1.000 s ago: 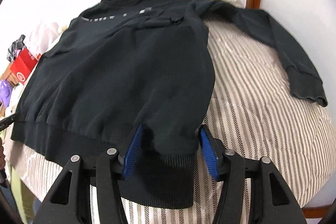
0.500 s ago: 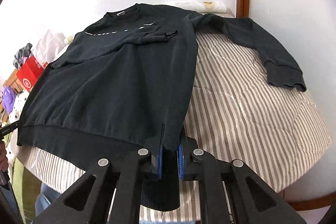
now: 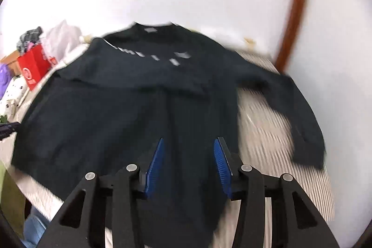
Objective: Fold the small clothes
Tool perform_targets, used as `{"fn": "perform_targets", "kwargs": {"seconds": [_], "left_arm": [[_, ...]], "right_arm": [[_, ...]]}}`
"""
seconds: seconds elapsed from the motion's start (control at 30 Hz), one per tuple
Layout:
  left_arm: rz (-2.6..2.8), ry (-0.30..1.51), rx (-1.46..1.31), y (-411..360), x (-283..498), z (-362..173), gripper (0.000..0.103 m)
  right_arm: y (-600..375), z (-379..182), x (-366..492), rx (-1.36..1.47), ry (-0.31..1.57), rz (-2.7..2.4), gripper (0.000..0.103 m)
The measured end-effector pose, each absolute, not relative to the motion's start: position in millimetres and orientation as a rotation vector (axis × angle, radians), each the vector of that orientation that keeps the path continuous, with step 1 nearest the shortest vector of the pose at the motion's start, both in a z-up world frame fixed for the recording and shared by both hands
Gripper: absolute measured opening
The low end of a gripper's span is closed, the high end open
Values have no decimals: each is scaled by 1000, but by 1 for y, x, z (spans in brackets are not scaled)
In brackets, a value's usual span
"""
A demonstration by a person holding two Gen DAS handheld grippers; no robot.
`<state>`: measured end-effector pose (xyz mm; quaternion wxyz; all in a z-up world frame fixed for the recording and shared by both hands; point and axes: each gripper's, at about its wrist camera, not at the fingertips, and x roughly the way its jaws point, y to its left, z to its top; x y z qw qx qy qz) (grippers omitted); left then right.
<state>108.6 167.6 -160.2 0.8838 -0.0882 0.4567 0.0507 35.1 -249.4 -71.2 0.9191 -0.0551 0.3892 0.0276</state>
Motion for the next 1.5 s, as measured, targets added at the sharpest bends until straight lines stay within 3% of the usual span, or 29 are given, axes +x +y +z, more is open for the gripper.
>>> {"fn": "perform_targets", "kwargs": {"seconds": [0.27, 0.37, 0.53, 0.73, 0.8, 0.83, 0.87, 1.1, 1.23, 1.33, 1.4, 1.47, 1.5], "left_arm": [[121, 934, -173, 179, 158, -145, 41], [138, 916, -177, 185, 174, -142, 52], [148, 913, -217, 195, 199, -149, 52], [150, 951, -224, 191, 225, -167, 52], [151, 966, -227, 188, 231, -172, 52], [152, 971, -230, 187, 233, -174, 52], [152, 977, -231, 186, 235, -175, 52], [151, 981, -228, 185, 234, -175, 52], [145, 976, -236, 189, 236, -174, 52], [145, 968, -228, 191, 238, -170, 52], [156, 967, -219, 192, 241, -168, 52], [168, 966, -212, 195, 245, -167, 52], [172, 964, -212, 197, 247, -166, 52]], "right_arm": [[-173, -69, 188, -64, 815, 237, 49], [-166, -84, 230, -83, 849, 163, 49], [-209, -111, 257, -128, 875, -12, 55], [-271, -158, 282, -19, 1036, -72, 57], [-273, -159, 282, 4, 1013, -49, 50], [-271, -159, 283, -6, 1003, -21, 28], [-266, -157, 283, -18, 987, 27, 16], [-278, -122, 286, -34, 868, 24, 13], [-285, -141, 291, -37, 968, -39, 15], [-277, -142, 291, -90, 1001, -77, 23], [-267, -129, 289, -97, 965, -80, 32], [-247, -110, 290, -86, 916, -31, 49], [-231, -103, 294, -92, 899, 1, 50]]}}
